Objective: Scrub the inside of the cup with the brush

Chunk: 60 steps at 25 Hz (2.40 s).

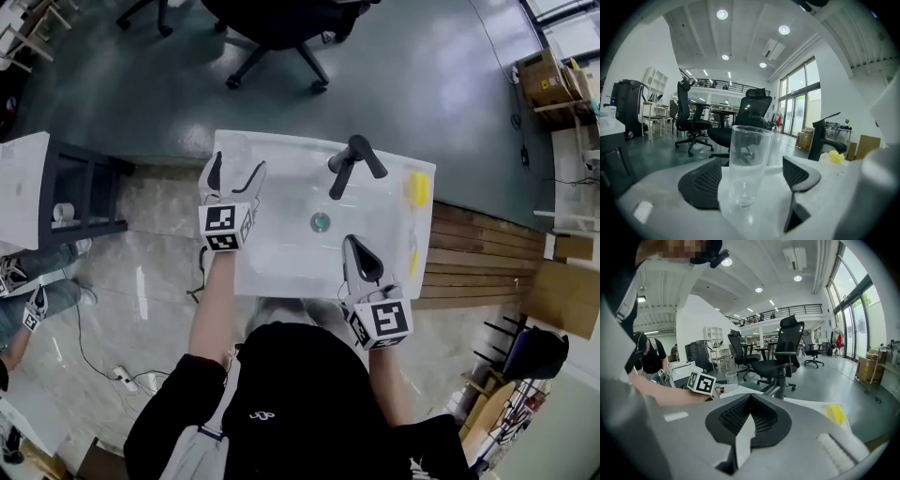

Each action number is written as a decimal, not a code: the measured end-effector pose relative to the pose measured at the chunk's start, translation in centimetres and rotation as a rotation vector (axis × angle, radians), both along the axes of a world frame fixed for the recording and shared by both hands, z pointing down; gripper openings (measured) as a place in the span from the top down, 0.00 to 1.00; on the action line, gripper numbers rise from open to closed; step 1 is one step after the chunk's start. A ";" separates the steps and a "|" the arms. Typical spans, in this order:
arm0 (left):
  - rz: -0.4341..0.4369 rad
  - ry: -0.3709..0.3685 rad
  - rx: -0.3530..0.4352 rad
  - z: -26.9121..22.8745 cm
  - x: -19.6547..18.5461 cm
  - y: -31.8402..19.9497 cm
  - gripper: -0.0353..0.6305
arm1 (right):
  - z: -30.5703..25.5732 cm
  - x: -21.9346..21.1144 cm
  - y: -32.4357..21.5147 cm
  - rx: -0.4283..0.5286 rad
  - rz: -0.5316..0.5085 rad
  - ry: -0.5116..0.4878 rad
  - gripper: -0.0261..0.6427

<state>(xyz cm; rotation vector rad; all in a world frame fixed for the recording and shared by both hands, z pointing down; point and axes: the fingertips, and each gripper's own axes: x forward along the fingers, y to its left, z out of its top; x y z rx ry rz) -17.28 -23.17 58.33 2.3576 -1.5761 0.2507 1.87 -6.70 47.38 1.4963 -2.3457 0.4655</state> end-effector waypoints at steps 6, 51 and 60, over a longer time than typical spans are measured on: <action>0.026 -0.008 0.029 -0.1 0.5 -1.7 0.33 | 0.7 0.2 -0.2 -0.013 0.023 -0.001 0.96; 0.062 -0.079 0.063 -0.1 1.2 -2.6 0.52 | 1.2 1.7 1.4 -0.046 0.022 0.048 0.96; 0.076 -0.070 0.083 -3.0 0.8 1.0 0.52 | 1.1 -0.3 1.3 -0.023 -0.043 0.003 0.96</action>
